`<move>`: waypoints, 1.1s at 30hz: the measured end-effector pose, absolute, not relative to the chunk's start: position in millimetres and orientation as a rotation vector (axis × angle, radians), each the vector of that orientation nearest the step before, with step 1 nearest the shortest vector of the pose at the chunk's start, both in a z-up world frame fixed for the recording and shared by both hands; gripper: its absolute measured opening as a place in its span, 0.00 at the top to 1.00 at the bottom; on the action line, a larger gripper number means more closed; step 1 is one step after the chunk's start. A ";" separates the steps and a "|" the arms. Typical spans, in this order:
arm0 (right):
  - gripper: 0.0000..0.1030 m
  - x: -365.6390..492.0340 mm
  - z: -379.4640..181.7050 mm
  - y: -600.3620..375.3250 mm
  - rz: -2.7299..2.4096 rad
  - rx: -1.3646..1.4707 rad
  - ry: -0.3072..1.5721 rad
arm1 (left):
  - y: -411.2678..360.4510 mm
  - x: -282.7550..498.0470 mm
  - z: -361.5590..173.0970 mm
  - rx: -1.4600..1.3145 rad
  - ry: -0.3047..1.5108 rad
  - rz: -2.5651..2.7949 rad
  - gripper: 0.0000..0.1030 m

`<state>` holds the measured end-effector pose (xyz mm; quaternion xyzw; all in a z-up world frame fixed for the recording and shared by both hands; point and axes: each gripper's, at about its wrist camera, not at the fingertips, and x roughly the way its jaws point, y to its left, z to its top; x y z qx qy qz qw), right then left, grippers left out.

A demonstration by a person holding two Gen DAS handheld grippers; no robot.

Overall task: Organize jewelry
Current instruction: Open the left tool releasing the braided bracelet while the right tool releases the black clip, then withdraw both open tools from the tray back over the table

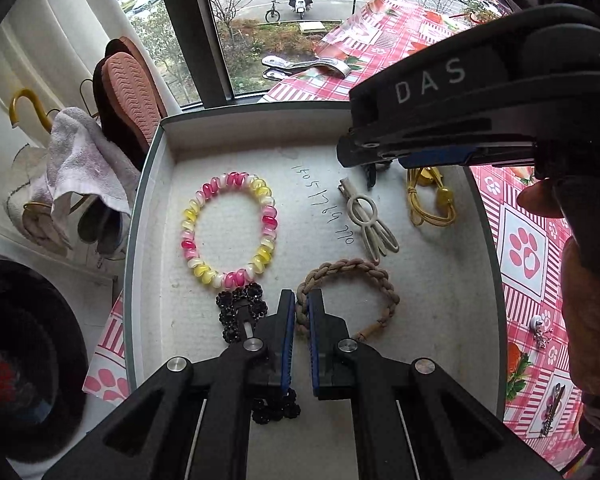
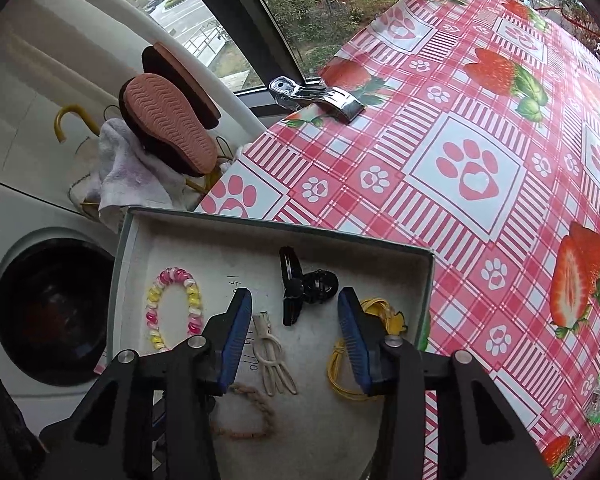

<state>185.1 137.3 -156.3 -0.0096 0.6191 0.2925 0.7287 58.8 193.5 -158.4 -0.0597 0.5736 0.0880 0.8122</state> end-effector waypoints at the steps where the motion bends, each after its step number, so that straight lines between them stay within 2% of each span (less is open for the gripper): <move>1: 0.53 185.0 -154.0 135.5 0.649 -0.011 1.360 | 193.6 58.4 -157.7 -0.128 1.225 0.191 0.87; 17: 0.51 172.1 -98.0 70.4 0.621 0.122 1.280 | 181.9 61.1 -147.0 -0.092 1.225 0.183 0.87; 22: 0.48 157.5 -96.2 37.0 0.568 0.170 1.293 | 179.4 59.3 -144.1 -0.082 1.227 0.178 0.87; 23: 0.48 153.2 -96.7 29.7 0.558 0.177 1.298 | 180.1 59.2 -144.2 -0.082 1.229 0.179 0.68; 24: 0.47 148.5 -98.3 23.2 0.550 0.186 1.305 | 180.6 59.3 -143.9 -0.081 1.231 0.187 0.41; 25: 0.47 144.1 -99.4 16.5 0.541 0.194 1.310 | 182.7 59.1 -142.4 -0.079 1.224 0.216 0.00; 27: 0.42 135.7 -101.9 3.3 0.521 0.205 1.322 | 182.2 55.7 -134.1 -0.072 1.173 0.239 0.00; 33: 0.36 114.3 -107.6 -29.6 0.468 0.249 1.340 | 174.2 57.8 -132.9 -0.040 1.195 0.242 0.00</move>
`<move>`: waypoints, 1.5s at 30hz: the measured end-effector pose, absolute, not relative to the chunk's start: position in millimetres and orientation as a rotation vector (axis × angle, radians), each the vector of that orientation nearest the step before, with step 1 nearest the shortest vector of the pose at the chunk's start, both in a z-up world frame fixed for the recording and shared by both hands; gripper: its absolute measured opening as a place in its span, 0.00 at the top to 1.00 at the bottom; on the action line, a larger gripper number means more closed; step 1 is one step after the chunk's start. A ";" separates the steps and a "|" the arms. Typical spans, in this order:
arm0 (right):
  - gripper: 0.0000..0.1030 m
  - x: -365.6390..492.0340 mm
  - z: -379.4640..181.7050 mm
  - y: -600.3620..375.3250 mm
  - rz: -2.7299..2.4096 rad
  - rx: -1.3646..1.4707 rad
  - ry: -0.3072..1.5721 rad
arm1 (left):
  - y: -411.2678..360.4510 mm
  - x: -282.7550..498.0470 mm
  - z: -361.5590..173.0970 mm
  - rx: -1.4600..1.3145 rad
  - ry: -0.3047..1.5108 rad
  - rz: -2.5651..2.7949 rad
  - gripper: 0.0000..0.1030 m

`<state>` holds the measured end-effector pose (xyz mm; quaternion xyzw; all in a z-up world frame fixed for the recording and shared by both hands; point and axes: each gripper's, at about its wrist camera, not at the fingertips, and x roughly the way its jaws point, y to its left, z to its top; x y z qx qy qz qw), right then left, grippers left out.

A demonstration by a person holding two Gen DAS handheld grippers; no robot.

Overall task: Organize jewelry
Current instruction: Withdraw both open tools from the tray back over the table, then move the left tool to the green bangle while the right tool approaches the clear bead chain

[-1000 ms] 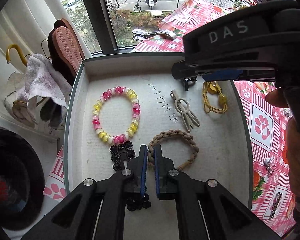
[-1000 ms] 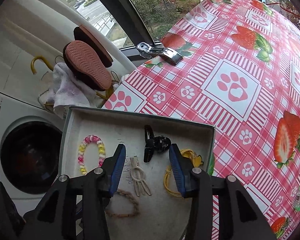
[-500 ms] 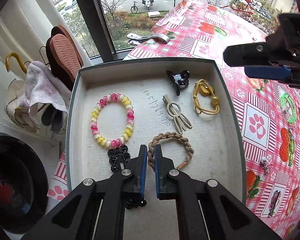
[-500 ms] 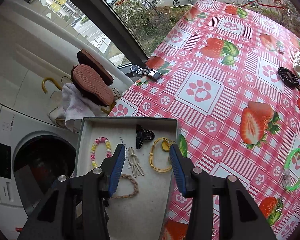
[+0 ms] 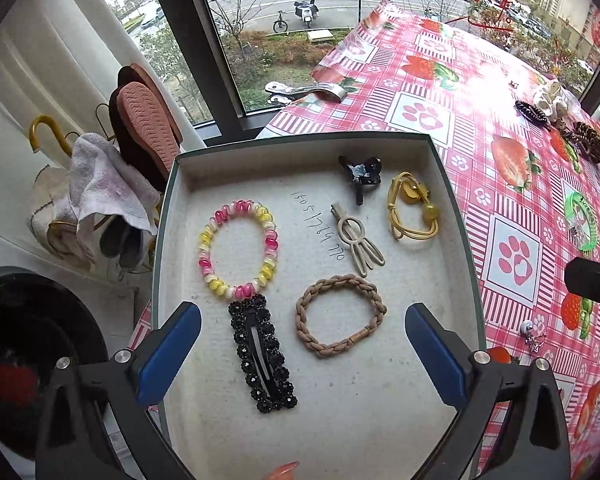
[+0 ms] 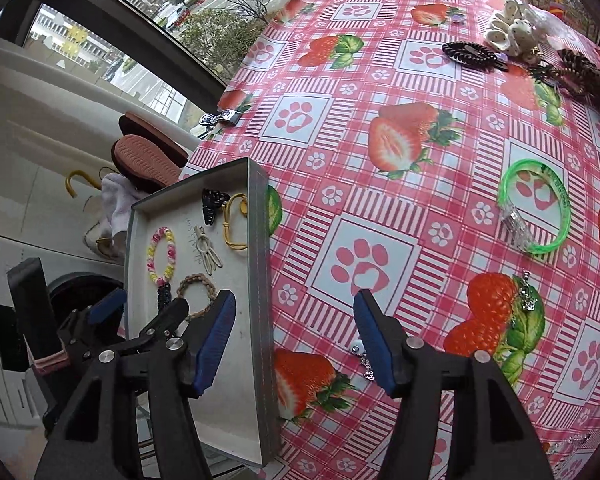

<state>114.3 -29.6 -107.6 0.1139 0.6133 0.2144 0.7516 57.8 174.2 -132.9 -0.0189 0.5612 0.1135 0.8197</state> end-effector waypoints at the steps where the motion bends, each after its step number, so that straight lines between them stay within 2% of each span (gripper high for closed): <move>1: 0.36 110.7 -108.5 -33.4 0.458 0.257 1.343 | 171.8 57.0 -131.6 -0.029 1.191 0.240 0.00; 2: 0.28 107.1 -109.6 -38.1 0.448 0.262 1.346 | 169.8 56.2 -130.3 -0.022 1.190 0.233 0.00; 3: 0.12 103.1 -111.4 -43.3 0.437 0.269 1.351 | 166.8 55.5 -128.8 -0.017 1.191 0.222 0.00; 11: 0.12 73.4 -123.5 -96.8 0.329 0.340 1.383 | 132.2 55.4 -111.9 0.003 1.205 0.117 0.00; 18: 0.12 43.5 -124.9 -157.7 0.173 0.361 1.382 | 72.2 58.6 -101.9 0.100 1.190 0.000 0.00; 33: 0.12 -19.6 -142.0 -269.1 -0.177 0.456 1.388 | -28.5 84.1 -115.1 0.111 1.252 -0.186 0.00; 45: 0.12 -29.8 -165.1 -297.2 -0.258 0.507 1.394 | -69.0 128.4 -140.1 0.049 1.296 -0.183 0.00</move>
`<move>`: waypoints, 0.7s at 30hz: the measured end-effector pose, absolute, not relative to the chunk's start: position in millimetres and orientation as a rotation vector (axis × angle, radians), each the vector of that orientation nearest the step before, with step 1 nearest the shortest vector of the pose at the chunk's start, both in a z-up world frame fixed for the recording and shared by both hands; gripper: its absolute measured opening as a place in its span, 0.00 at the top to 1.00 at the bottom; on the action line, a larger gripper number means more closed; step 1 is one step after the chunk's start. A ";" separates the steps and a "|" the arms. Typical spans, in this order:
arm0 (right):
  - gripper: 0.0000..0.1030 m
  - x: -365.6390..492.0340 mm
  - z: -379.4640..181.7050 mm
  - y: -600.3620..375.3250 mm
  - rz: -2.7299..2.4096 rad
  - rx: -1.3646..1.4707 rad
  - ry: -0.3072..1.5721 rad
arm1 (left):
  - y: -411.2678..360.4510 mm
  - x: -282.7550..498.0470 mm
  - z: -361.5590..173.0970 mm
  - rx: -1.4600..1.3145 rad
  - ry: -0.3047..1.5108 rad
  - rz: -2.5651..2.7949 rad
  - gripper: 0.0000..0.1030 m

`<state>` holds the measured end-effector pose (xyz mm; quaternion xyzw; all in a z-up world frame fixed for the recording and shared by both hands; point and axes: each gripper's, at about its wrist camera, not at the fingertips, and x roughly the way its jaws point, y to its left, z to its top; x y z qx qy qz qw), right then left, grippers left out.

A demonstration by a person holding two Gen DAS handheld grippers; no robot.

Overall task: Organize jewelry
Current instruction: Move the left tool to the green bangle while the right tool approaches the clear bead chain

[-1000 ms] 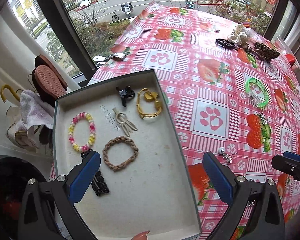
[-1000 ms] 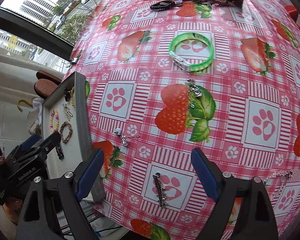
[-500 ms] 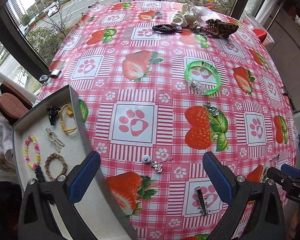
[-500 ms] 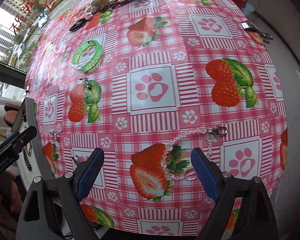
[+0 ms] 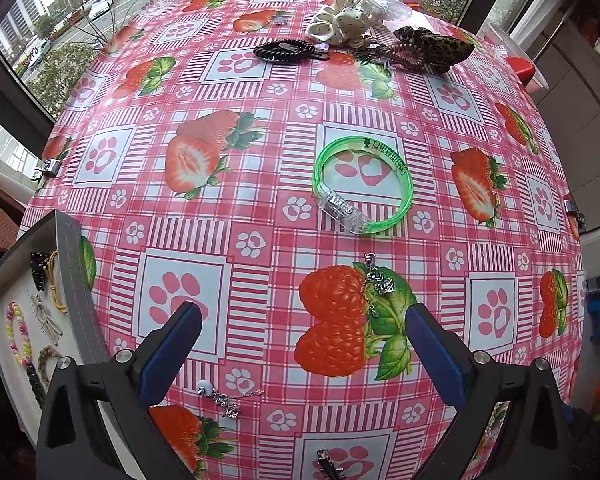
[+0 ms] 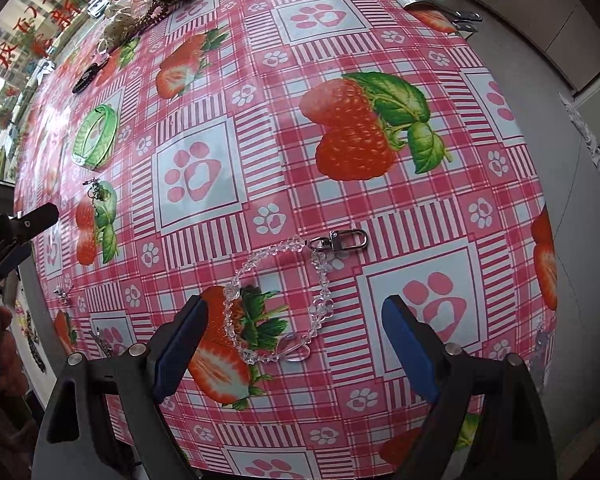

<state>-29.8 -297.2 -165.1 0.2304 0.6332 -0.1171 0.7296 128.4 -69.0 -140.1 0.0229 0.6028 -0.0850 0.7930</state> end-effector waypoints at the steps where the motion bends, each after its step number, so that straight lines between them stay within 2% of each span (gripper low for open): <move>1: 0.12 -28.9 -166.7 -297.3 -0.259 0.505 1.394 | -70.1 133.2 -141.4 0.041 1.296 -0.177 0.00; 9: 0.12 -24.4 -171.9 -303.7 -0.297 0.423 1.384 | -70.9 169.0 -150.1 -0.027 1.293 -0.131 0.00; 12: 0.12 -26.2 -172.5 -307.6 -0.297 0.392 1.387 | -74.4 181.4 -157.7 -0.031 1.304 -0.118 0.06; 14: 0.17 -26.8 -174.4 -308.4 -0.290 0.371 1.397 | -77.0 188.9 -162.6 -0.025 1.302 -0.110 0.07; 15: 0.23 -27.5 -176.1 -308.6 -0.286 0.365 1.404 | -78.5 192.3 -165.4 -0.016 1.303 -0.108 0.10; 16: 0.24 -28.1 -177.6 -308.5 -0.290 0.355 1.409 | -80.4 195.6 -168.1 -0.005 1.307 -0.106 0.17; 19: 0.27 -29.5 -177.2 -304.7 -0.288 0.315 1.399 | -86.4 203.8 -174.3 0.020 1.306 -0.104 0.19; 21: 0.32 -26.8 -176.7 -300.6 -0.282 0.287 1.389 | -93.4 205.9 -175.0 0.059 1.296 -0.111 0.27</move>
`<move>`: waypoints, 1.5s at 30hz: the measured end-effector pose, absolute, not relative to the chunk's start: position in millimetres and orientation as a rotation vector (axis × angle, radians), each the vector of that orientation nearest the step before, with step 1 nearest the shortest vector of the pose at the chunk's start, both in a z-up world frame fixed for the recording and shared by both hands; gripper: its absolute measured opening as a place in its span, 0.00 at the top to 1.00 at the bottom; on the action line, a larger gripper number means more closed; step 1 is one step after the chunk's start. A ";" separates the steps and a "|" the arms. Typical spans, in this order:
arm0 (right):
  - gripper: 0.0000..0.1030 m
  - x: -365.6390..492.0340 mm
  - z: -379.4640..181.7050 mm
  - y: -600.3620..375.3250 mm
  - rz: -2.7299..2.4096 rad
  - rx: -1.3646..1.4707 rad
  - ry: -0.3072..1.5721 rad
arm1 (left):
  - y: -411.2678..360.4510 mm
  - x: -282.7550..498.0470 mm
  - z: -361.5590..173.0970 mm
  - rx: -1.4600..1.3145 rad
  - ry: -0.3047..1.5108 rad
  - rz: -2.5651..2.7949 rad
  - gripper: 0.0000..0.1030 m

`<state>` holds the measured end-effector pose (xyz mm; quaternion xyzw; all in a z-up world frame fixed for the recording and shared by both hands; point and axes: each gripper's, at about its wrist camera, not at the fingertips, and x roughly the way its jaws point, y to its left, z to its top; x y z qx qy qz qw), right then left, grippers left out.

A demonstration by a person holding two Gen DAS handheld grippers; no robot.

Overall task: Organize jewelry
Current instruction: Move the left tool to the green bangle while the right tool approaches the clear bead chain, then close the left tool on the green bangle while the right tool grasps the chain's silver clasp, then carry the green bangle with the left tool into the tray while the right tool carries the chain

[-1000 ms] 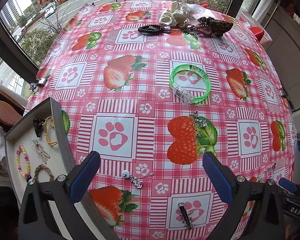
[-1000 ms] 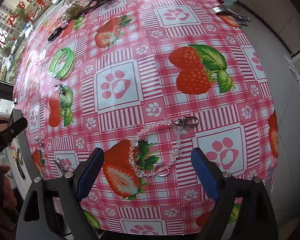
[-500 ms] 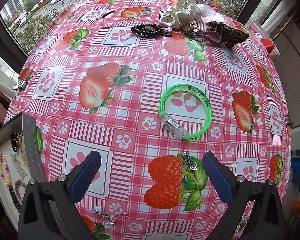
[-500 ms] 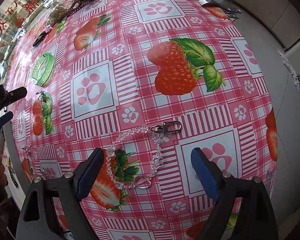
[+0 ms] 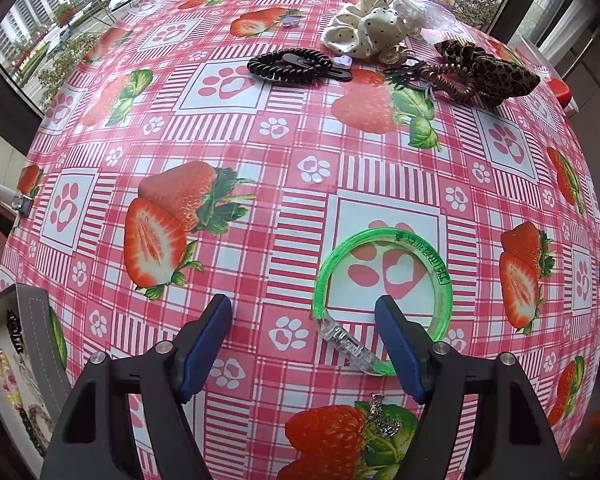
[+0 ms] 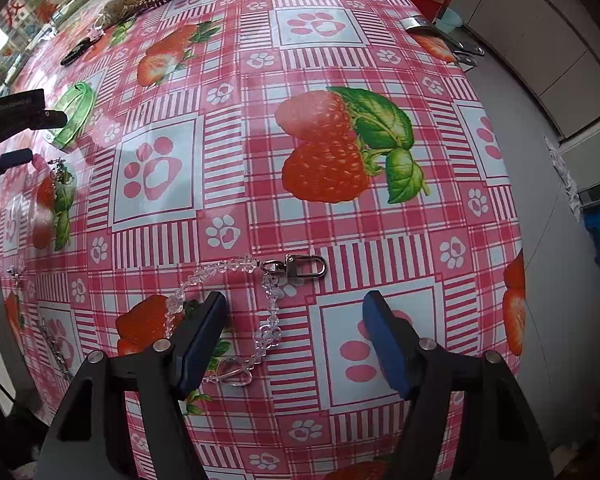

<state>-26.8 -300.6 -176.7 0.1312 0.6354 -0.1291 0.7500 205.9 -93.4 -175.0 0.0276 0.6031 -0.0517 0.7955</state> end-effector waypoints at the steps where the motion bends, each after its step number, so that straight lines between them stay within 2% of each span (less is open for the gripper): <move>1: 0.33 -24.7 -176.2 -298.1 -0.275 0.275 1.383 | -97.2 206.4 -174.7 0.078 1.289 -0.115 0.29; 3: 0.37 -18.2 -174.9 -291.7 -0.265 0.250 1.378 | -103.2 206.8 -173.4 0.084 1.280 -0.140 0.40; 4: 0.38 -16.2 -174.6 -289.8 -0.261 0.237 1.379 | -106.2 206.6 -172.7 0.092 1.276 -0.152 0.49; 5: 0.42 -15.3 -173.1 -285.6 -0.256 0.225 1.379 | -109.5 206.1 -171.8 0.099 1.272 -0.166 0.63; 6: 0.51 -13.6 -171.9 -283.6 -0.245 0.222 1.377 | -112.7 205.7 -171.1 0.113 1.270 -0.173 0.68; 7: 0.57 -12.6 -170.5 -281.8 -0.239 0.214 1.376 | -115.1 205.2 -171.0 0.123 1.270 -0.179 0.80; 9: 0.88 -3.9 -170.2 -272.9 -0.221 0.203 1.375 | -118.8 204.4 -171.4 0.114 1.277 -0.194 0.85; 11: 0.94 0.1 -169.5 -269.3 -0.212 0.205 1.379 | -115.9 203.3 -170.5 0.095 1.280 -0.198 0.85; 23: 0.94 13.5 -139.5 -282.7 -0.160 0.274 1.297 | -84.7 162.4 -135.2 0.044 1.245 -0.231 0.85; 45: 0.94 29.1 -74.1 -209.5 0.000 0.200 1.171 | 32.0 86.1 -84.1 -0.063 1.170 -0.150 0.85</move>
